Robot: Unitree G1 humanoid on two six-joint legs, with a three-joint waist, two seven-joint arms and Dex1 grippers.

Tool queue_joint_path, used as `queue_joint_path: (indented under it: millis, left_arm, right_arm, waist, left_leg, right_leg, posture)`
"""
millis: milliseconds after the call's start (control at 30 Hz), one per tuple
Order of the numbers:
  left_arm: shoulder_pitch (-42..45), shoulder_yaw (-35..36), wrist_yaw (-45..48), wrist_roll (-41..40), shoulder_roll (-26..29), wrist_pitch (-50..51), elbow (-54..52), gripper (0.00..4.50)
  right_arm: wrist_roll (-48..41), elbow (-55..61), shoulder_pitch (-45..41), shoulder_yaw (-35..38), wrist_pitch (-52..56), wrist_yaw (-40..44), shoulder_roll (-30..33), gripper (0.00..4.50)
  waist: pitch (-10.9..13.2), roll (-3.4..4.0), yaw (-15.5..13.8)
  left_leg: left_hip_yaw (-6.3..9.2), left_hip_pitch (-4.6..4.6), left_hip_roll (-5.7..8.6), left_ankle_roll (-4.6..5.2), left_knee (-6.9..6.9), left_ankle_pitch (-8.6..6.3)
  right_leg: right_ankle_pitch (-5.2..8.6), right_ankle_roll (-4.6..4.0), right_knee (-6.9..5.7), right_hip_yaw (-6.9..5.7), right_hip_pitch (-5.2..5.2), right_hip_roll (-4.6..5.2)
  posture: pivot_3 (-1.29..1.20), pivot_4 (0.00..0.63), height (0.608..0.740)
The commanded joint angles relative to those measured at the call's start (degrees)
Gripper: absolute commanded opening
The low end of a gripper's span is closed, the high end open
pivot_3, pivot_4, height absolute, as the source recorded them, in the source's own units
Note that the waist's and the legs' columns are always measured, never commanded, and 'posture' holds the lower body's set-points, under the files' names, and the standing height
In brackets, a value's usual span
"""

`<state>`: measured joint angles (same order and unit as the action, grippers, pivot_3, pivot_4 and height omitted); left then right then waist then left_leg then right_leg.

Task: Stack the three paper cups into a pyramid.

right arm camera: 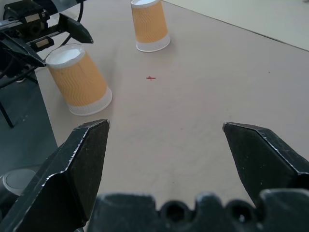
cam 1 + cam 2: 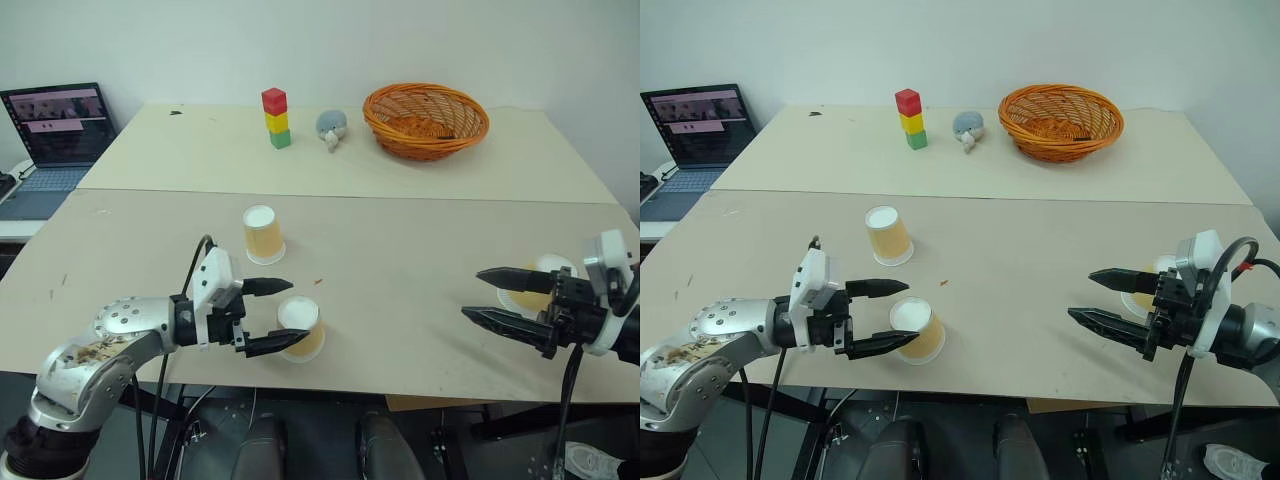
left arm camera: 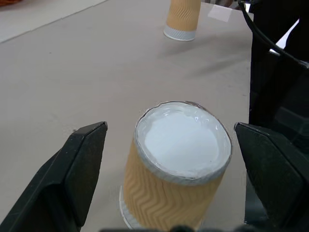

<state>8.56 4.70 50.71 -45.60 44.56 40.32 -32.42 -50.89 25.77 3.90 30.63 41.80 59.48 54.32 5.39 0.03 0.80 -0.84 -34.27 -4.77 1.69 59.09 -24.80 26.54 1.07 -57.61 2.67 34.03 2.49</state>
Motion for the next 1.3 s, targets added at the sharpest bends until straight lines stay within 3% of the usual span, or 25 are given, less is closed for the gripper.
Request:
queue_joint_path:
  millis: [33,167,1300]
  left_arm:
    - [1.8,4.7,-2.5,-6.4,-0.5,3.4,0.2,4.5]
    - [2.9,6.4,-4.2,-9.2,-0.8,5.1,1.4,4.5]
    - [-0.2,0.3,-0.4,-3.0,-1.9,1.3,1.4,4.5]
  right_arm:
    - [-1.5,0.5,-0.7,2.5,-0.1,0.2,0.8,4.46]
    - [-1.5,0.4,-1.2,2.1,-0.2,0.1,0.6,4.46]
    - [-1.9,1.2,0.8,3.0,-0.4,-0.6,-0.2,4.46]
  waist:
    - [0.0,0.0,0.0]
    - [0.0,0.0,-0.1]
    - [0.0,0.0,-0.1]
  left_leg:
    - [0.0,0.01,0.0,0.0,0.0,0.0]
    - [0.0,0.01,0.02,0.0,0.0,0.0]
    - [0.0,-0.01,0.02,-0.01,0.03,0.01]
  right_leg:
    - [0.0,0.0,0.0,0.0,-0.01,0.0]
    - [0.0,0.0,0.0,0.0,-0.02,0.0]
    - [0.0,0.0,-0.03,0.0,0.0,0.0]
  posture:
    - [0.0,0.15,0.64]
    - [0.0,0.15,0.64]
    - [0.0,0.15,0.64]
